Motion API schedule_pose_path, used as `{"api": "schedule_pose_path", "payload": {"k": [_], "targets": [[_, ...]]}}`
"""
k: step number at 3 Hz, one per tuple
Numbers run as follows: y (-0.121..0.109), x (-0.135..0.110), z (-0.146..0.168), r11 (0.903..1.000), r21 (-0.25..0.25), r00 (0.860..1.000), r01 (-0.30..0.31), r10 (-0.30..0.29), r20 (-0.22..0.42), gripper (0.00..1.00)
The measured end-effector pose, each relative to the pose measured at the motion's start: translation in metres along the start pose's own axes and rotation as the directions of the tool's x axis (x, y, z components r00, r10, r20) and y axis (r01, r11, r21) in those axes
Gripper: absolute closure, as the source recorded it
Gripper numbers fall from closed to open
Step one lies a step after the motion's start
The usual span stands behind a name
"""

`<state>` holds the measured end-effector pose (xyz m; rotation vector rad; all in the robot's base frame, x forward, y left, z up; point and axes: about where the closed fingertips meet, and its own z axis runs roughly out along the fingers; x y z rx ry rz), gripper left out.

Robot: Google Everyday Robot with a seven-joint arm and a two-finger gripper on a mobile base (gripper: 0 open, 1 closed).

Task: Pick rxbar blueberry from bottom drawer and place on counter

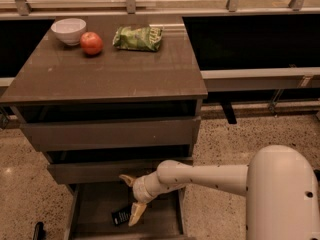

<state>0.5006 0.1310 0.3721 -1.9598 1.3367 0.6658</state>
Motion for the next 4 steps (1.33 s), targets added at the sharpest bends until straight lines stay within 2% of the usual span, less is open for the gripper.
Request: {"api": "schedule_pose_path", "payload": {"k": [1, 2, 3, 4], "targets": [[0.025, 0.029, 0.029, 0.9966, -0.039, 0.997, 0.072, -0.072, 0.003, 0.00], [0.026, 0.031, 0.030, 0.9964, -0.041, 0.997, 0.074, -0.074, 0.000, 0.00], [0.038, 0.048, 0.046, 0.9986, -0.052, 1.000, 0.009, -0.008, 0.017, 0.00], [0.055, 0.067, 0.067, 0.9960, -0.056, 0.996, -0.070, 0.073, 0.053, 0.00]]}}
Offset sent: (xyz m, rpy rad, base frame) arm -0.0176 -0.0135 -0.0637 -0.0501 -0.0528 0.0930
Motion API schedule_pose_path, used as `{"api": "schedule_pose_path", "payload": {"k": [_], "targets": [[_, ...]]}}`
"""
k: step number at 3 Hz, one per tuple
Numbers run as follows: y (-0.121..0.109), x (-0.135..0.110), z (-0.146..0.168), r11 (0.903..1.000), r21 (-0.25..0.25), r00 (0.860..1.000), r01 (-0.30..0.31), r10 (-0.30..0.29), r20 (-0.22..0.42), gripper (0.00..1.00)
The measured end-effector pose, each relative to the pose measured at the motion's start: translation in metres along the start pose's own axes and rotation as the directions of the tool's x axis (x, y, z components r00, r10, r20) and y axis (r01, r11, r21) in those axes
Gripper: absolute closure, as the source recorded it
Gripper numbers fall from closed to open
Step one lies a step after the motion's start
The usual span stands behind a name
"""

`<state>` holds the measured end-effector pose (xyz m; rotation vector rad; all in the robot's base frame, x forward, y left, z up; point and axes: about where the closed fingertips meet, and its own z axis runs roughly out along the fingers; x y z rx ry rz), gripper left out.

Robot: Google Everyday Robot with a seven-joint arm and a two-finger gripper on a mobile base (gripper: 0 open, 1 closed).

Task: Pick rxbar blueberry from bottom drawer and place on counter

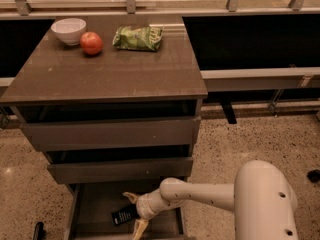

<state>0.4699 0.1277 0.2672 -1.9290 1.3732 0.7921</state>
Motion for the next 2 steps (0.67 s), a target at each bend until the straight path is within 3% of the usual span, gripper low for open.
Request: {"api": "schedule_pose_path", "payload": {"k": [2], "targets": [[0.0098, 0.0225, 0.0192, 0.9884, 0.025, 0.987, -0.150, 0.148, 0.062, 0.00]]}}
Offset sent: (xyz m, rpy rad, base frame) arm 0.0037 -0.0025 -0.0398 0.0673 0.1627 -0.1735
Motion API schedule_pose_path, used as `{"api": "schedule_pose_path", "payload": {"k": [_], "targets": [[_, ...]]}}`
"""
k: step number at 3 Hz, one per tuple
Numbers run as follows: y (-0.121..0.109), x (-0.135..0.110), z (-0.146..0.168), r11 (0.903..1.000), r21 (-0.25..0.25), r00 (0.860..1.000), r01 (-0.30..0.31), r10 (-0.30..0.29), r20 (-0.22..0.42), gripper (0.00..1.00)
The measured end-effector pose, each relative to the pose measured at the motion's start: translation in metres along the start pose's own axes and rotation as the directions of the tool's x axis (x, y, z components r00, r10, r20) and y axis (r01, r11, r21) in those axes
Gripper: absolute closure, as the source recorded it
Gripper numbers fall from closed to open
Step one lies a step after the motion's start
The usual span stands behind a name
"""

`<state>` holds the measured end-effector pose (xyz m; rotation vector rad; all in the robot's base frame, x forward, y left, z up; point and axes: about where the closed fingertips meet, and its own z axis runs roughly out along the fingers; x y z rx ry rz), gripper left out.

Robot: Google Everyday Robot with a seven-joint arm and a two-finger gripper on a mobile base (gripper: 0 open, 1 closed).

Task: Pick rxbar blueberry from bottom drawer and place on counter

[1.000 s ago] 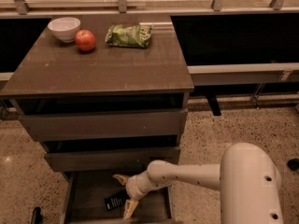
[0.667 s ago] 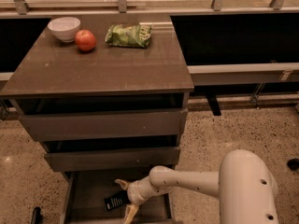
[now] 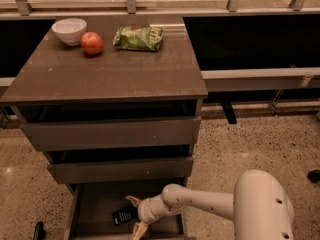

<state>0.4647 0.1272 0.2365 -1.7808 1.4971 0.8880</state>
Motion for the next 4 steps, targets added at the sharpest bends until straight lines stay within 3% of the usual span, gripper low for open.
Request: {"api": "schedule_pose_path", "payload": {"k": [1, 3, 4], "targets": [[-0.009, 0.007, -0.002, 0.9975, 0.035, 0.998, -0.061, 0.060, 0.026, 0.00], [-0.028, 0.029, 0.012, 0.9919, 0.089, 0.995, -0.090, 0.087, 0.041, 0.06], [-0.035, 0.042, 0.022, 0.9894, 0.108, 0.995, -0.098, 0.095, 0.034, 0.15]]}}
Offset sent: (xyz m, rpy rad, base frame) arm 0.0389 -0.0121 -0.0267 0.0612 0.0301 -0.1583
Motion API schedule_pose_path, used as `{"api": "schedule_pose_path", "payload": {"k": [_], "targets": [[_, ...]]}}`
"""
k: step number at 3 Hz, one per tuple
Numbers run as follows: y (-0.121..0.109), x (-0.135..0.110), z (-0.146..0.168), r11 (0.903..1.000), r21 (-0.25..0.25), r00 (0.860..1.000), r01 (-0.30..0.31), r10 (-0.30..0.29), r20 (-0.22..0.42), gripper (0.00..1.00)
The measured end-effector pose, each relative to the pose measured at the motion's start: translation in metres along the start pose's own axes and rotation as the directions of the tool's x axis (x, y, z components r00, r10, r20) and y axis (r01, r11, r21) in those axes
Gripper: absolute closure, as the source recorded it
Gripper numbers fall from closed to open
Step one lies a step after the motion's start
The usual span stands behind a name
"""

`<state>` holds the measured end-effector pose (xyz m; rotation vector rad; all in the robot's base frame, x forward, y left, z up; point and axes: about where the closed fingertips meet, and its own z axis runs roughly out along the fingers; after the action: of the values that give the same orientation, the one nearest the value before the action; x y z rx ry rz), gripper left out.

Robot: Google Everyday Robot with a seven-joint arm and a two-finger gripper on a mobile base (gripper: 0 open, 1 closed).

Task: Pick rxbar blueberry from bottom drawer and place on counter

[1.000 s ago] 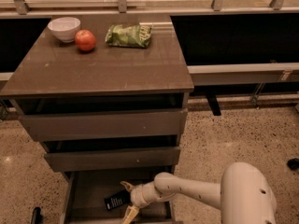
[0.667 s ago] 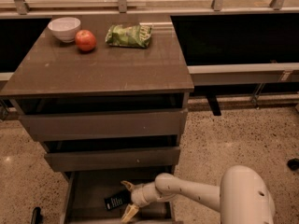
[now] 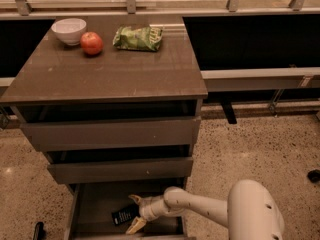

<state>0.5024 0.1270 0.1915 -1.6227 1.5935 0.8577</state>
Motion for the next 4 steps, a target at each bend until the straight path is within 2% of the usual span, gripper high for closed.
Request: {"api": "schedule_pose_path", "payload": {"k": [2, 4], "targets": [[-0.007, 0.026, 0.019, 0.9998, 0.012, 1.000, -0.013, 0.013, -0.013, 0.19], [-0.020, 0.053, 0.043, 0.9998, -0.019, 0.998, -0.009, 0.008, -0.057, 0.22]]}}
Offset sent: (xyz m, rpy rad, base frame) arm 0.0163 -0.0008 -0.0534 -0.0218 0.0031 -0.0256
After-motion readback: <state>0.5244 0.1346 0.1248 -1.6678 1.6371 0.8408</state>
